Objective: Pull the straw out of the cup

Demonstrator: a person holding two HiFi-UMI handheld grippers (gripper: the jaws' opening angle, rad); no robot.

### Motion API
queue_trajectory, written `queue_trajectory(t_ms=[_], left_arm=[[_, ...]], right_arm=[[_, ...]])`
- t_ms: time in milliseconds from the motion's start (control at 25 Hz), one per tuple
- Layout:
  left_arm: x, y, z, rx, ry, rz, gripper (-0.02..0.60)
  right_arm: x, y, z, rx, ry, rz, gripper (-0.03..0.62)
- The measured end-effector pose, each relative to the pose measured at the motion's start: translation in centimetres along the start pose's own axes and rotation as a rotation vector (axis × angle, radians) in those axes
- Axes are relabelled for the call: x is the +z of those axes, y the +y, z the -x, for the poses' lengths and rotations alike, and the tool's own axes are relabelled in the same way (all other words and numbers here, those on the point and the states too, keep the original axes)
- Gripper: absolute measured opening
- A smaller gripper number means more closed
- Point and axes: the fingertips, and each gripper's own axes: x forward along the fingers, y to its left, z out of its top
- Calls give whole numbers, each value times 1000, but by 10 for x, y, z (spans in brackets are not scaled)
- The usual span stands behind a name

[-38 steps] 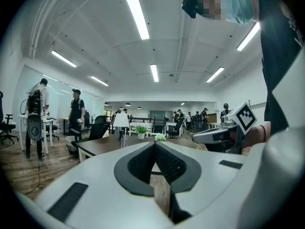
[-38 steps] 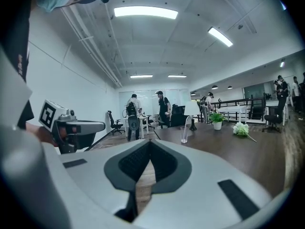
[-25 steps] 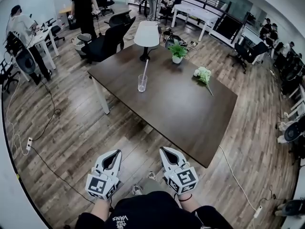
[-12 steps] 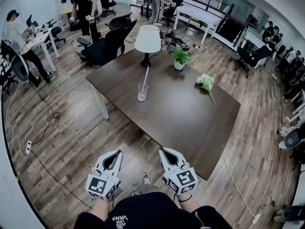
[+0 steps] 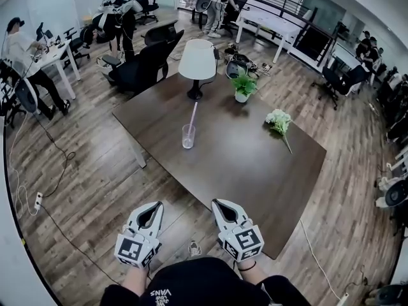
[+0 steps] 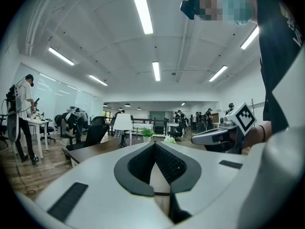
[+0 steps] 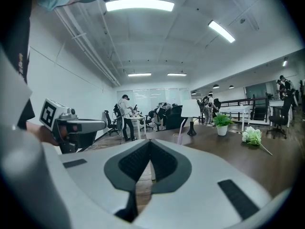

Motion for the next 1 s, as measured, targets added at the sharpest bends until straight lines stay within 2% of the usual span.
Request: queue_trajectory(t_ms=[440, 680, 1000], left_arm=[[-1, 16, -51, 37, 2, 8, 11], [4, 34, -80, 8, -5, 6, 11], [17, 76, -118, -65, -12, -11, 11]], right_arm=[[4, -41, -35, 39, 12, 7, 17], [10, -56, -62, 24, 9, 5, 17], [29, -71, -107, -41, -11, 0, 17]])
